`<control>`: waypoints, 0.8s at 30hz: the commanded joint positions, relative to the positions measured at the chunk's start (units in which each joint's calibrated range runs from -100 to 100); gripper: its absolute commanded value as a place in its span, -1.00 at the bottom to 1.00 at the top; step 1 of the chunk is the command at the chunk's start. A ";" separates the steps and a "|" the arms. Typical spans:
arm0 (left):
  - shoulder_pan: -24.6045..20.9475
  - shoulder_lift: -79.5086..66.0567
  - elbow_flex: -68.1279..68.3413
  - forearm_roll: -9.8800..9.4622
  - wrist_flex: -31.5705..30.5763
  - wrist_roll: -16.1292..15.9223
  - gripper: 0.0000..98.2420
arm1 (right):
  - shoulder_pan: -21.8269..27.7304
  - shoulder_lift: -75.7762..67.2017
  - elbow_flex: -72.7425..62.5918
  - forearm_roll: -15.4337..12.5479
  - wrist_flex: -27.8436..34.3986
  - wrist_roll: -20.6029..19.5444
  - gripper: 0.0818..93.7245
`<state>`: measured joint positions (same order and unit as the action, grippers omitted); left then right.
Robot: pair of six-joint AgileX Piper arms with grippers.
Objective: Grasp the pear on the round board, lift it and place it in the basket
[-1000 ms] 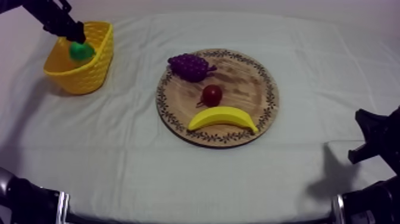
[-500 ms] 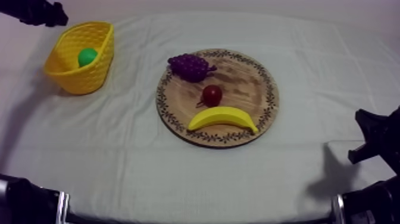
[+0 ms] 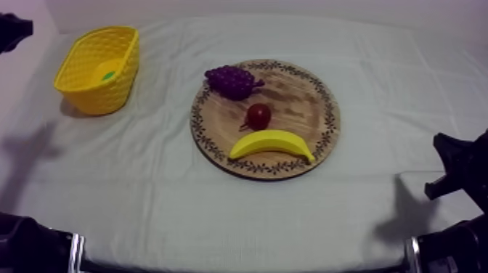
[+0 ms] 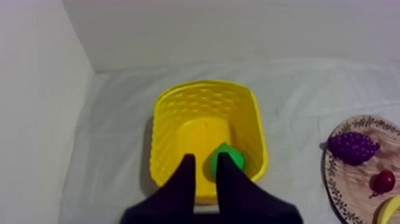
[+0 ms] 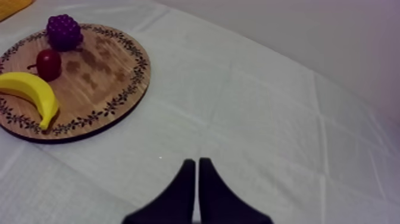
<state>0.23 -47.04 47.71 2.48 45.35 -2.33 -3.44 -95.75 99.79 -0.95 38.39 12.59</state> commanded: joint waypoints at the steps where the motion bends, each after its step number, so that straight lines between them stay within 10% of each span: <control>1: -0.05 -10.43 8.27 0.07 -1.25 -0.22 -0.92 | -0.03 -0.01 -0.01 0.00 0.00 -0.01 -0.99; 24: 1.70 -45.22 49.41 -2.99 -11.77 3.15 -1.00 | -0.08 -0.01 -0.01 0.00 0.00 0.03 -0.99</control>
<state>1.73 -90.36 94.39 0.00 33.48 0.00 -3.48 -95.75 99.79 -0.95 38.39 12.59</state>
